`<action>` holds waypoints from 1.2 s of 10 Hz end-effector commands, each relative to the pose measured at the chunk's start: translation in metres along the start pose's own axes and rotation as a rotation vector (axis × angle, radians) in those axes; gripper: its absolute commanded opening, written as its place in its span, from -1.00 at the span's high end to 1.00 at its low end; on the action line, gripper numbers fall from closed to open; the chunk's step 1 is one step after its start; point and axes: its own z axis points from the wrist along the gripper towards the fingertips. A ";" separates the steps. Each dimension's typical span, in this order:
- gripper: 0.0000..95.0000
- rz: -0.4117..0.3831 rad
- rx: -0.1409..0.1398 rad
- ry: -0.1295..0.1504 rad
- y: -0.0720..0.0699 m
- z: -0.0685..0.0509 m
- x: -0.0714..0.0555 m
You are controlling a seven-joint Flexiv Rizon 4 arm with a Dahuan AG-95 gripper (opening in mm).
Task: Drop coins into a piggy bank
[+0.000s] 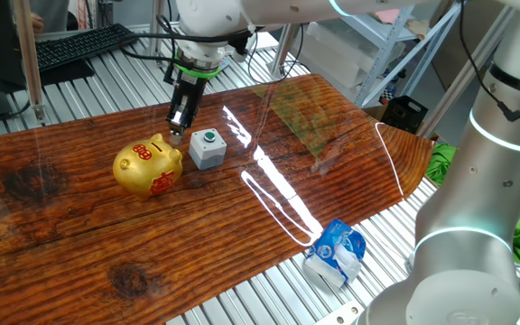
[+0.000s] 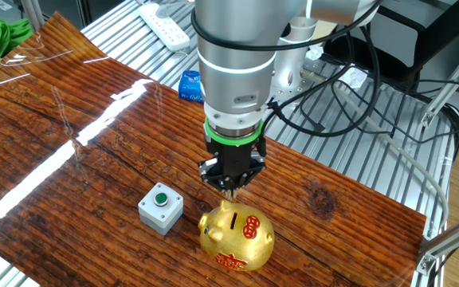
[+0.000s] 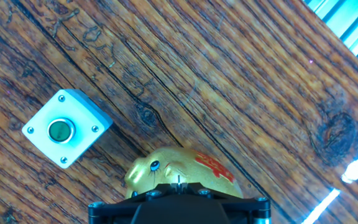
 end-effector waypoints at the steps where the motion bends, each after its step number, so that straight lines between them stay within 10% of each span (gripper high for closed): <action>1: 1.00 -0.001 0.004 -0.005 0.001 0.000 0.001; 12: 1.00 0.069 -0.001 0.026 0.000 0.008 0.011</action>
